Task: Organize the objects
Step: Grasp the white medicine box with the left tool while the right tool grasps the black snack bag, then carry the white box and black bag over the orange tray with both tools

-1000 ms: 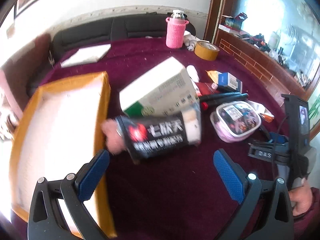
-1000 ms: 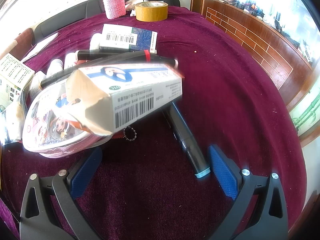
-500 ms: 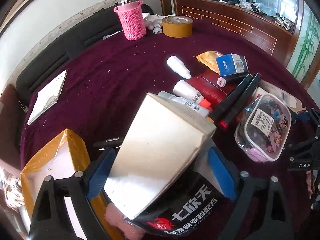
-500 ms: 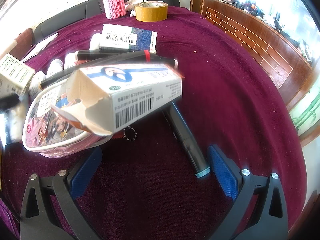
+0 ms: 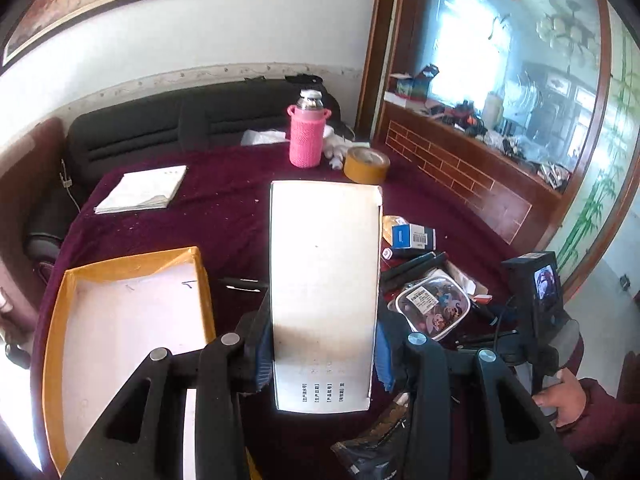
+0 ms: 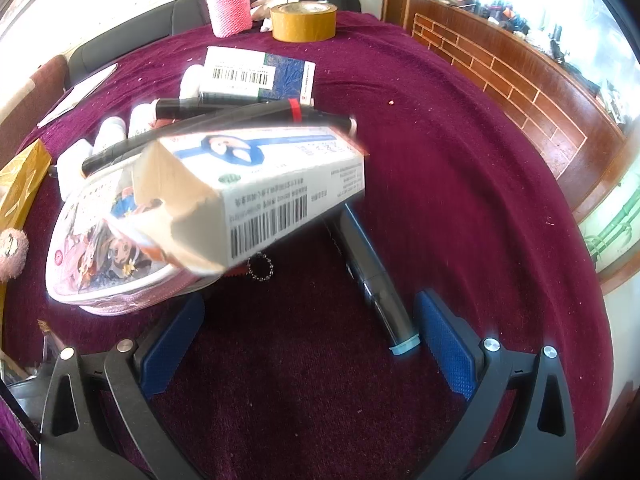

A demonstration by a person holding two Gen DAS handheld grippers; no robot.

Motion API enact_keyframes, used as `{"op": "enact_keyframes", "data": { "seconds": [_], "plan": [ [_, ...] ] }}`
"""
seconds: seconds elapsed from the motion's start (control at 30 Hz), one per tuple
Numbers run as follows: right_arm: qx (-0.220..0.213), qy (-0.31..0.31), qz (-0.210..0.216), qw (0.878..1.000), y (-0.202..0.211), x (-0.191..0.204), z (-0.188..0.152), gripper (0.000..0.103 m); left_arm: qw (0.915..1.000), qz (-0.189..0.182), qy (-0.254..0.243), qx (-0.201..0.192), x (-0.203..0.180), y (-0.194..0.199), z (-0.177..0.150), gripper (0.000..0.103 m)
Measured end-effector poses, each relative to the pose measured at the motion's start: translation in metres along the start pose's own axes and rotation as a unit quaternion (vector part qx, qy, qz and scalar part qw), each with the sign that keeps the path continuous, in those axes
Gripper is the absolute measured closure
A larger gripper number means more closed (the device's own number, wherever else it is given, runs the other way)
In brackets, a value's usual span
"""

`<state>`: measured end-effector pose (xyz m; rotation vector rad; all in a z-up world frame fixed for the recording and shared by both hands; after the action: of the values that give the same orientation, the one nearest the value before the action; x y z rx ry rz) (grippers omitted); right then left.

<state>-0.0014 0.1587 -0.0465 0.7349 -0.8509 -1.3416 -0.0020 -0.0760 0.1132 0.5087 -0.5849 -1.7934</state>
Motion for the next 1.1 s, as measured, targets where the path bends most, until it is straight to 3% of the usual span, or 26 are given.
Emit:
{"op": "enact_keyframes", "data": {
  "seconds": [0.07, 0.2, 0.3, 0.37, 0.4, 0.47, 0.53, 0.63, 0.77, 0.93, 1.1],
  "plan": [
    [-0.001, 0.005, 0.022, 1.000, 0.011, -0.004, -0.001, 0.001, 0.9997, 0.004, 0.014, -0.018, 0.008, 0.023, -0.005, 0.067],
    [-0.086, 0.007, -0.001, 0.996, 0.071, -0.026, 0.005, 0.001, 0.9981, 0.016, 0.038, -0.047, 0.020, 0.051, -0.020, 0.067],
    [-0.125, 0.042, 0.072, 0.989, 0.118, -0.010, 0.003, 0.000, 0.9958, 0.019, 0.067, -0.060, 0.029, 0.060, -0.033, 0.067],
    [-0.092, 0.077, 0.145, 0.982, 0.126, 0.020, -0.008, 0.000, 0.9933, 0.012, 0.095, -0.065, 0.036, 0.065, -0.043, 0.067],
    [-0.048, 0.091, 0.194, 0.976, 0.123, 0.040, -0.019, 0.000, 0.9922, 0.008, 0.108, -0.063, 0.038, 0.064, -0.048, 0.067],
    [0.033, 0.086, 0.297, 0.950, 0.113, 0.077, -0.044, 0.000, 0.9898, 0.005, 0.130, -0.058, 0.047, 0.065, -0.059, 0.067],
    [0.090, 0.074, 0.357, 0.927, 0.101, 0.106, -0.063, 0.000, 0.9879, 0.007, 0.147, -0.051, 0.059, 0.064, -0.070, 0.067],
    [0.124, 0.069, 0.340, 0.930, 0.077, 0.130, -0.072, 0.000, 0.9862, 0.024, 0.157, -0.048, 0.076, 0.069, -0.080, 0.067],
    [0.174, 0.003, 0.345, 0.922, 0.040, 0.141, -0.063, 0.001, 0.9850, 0.051, 0.150, -0.068, 0.089, 0.087, -0.089, 0.067],
    [0.139, 0.017, 0.271, 0.952, 0.032, 0.161, -0.038, 0.002, 0.9852, 0.063, 0.140, -0.075, 0.097, 0.090, -0.098, 0.067],
    [0.139, 0.080, 0.198, 0.967, 0.028, 0.177, -0.048, 0.006, 0.9848, 0.062, 0.145, -0.073, 0.105, 0.090, -0.109, 0.067]
  ]
}}
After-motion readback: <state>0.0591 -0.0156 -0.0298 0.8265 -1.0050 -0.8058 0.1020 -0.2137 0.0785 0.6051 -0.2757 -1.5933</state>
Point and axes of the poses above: each gripper's, at about its wrist camera, not at the fingertips, and y roughly against the way its jaws point, x to its left, z to its top, the point moved 7 cm from there along -y, roughly the way its jaws point, and after that the axes turned 6 degrees about z, right-handed, at the moved point
